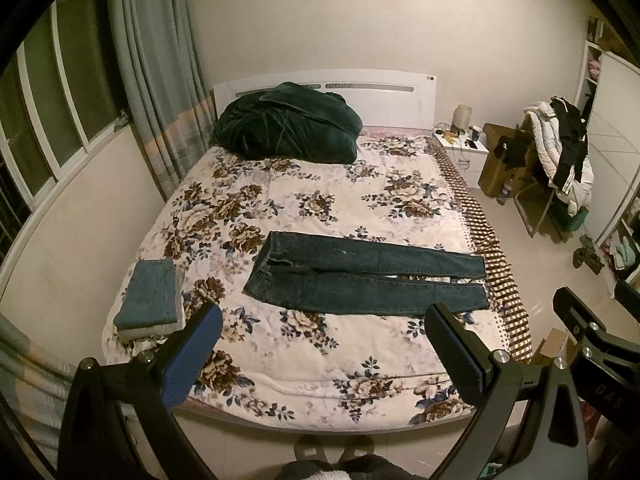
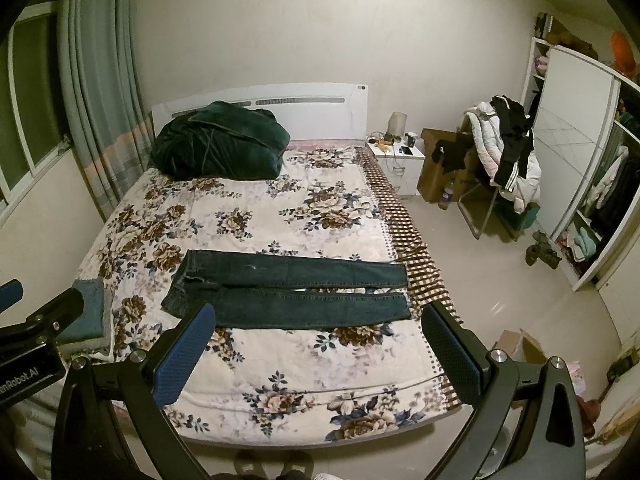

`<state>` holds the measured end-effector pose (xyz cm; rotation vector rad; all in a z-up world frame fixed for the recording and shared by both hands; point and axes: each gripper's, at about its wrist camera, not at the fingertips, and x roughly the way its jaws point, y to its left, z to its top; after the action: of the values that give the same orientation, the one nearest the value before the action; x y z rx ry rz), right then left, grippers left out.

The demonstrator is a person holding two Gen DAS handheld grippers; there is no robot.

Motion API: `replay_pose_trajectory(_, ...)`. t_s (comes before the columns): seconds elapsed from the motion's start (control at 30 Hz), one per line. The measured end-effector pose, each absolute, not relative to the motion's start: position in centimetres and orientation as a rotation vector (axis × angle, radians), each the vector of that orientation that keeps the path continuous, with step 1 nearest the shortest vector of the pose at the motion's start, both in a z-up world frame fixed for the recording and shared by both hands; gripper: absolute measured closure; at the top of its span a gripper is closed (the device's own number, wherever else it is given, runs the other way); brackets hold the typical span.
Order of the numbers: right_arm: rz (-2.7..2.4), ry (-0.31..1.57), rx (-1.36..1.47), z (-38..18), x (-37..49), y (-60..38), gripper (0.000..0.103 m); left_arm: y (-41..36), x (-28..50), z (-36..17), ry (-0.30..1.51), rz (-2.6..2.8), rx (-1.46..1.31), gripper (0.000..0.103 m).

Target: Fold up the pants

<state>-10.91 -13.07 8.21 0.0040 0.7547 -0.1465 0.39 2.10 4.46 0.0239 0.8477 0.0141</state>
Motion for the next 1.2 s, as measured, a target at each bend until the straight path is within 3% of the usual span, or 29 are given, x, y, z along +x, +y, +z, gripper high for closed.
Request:
replay_pose_trajectory(0.3,-0.143,0.798,0.02,4.4,-7.4,-16.3,0.0,0.8,4.0,1.0,0.861,0.1,0.009,0.0)
replay_pose_trajectory(0.6,-0.229,0.92,0.081,-4.4,4.0,-21.7,0.0,2.6,17.1,-7.8,0.965,0.236,0.031,0.0)
replay_pose_trajectory(1.0,-0.399,1.121,0.282,-24.8,29.0,-30.1,0.0,4.3,43.0,-27.6,1.244,0.323,0.013,0.0)
replay_pose_trajectory(1.2,-0.482,1.243,0.532,-40.6,41.8,-38.9,0.0,4.3,53.6,-40.6,1.412,0.356,-0.056,0.0)
